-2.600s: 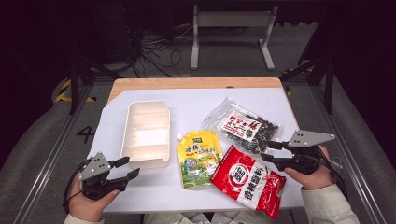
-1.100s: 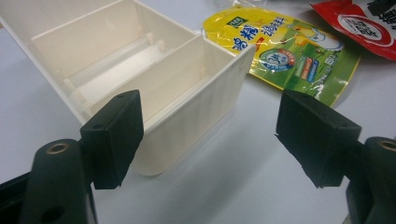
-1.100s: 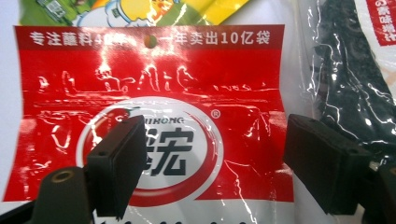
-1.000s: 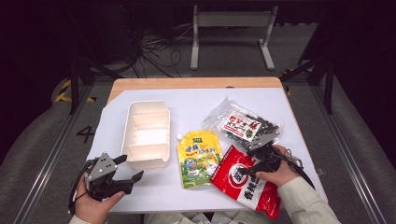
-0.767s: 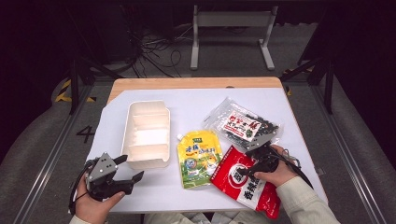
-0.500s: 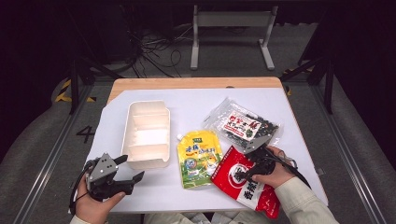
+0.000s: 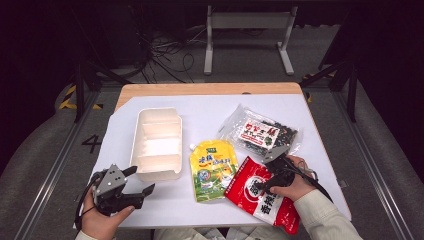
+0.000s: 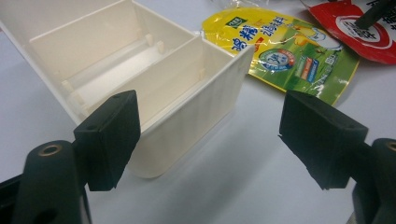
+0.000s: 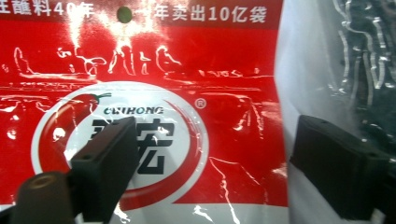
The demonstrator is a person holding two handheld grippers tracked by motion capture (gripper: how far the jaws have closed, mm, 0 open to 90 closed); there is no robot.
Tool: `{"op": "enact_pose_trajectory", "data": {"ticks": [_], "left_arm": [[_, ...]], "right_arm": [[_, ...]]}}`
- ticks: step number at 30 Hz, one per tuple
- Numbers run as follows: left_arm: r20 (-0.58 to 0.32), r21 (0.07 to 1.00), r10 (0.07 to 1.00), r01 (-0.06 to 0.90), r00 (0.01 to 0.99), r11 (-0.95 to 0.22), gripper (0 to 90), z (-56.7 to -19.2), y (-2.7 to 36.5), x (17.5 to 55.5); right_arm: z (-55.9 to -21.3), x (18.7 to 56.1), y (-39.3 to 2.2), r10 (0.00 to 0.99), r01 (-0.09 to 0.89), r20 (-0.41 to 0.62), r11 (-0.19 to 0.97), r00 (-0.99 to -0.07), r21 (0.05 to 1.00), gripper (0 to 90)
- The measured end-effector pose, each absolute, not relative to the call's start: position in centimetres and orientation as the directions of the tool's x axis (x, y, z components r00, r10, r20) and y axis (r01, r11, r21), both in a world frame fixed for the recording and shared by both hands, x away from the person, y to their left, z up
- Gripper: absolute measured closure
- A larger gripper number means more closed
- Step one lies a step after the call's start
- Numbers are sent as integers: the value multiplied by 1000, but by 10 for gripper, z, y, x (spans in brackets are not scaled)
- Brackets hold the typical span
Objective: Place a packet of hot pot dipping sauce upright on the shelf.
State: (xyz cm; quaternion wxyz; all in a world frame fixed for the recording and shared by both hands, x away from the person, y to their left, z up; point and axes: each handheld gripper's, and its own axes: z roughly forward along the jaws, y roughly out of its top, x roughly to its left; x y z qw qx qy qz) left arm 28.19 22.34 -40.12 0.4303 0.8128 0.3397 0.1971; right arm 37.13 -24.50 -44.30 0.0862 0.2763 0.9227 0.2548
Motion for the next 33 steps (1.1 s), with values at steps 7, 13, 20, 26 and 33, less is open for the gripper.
{"op": "enact_pose_trajectory", "data": {"ticks": [7,13,20,26,33], "left_arm": [[30,833,720,381,693,-401,214,-402,223,282],[35,831,720,379,693,-406,211,-402,221,282],[40,830,720,378,693,-410,211,-402,220,281],[36,835,715,372,698,-405,223,-399,220,279],[37,844,716,361,698,-396,228,-395,220,276]], "right_arm": [[-441,365,-242,535,462,-17,744,-845,483,111],[-439,362,-239,563,493,-16,737,-826,462,174],[-437,359,-239,575,505,-12,729,-818,462,274],[-431,356,-239,587,521,-22,735,-809,434,549],[-428,354,-241,589,535,3,731,-808,423,848]]}}
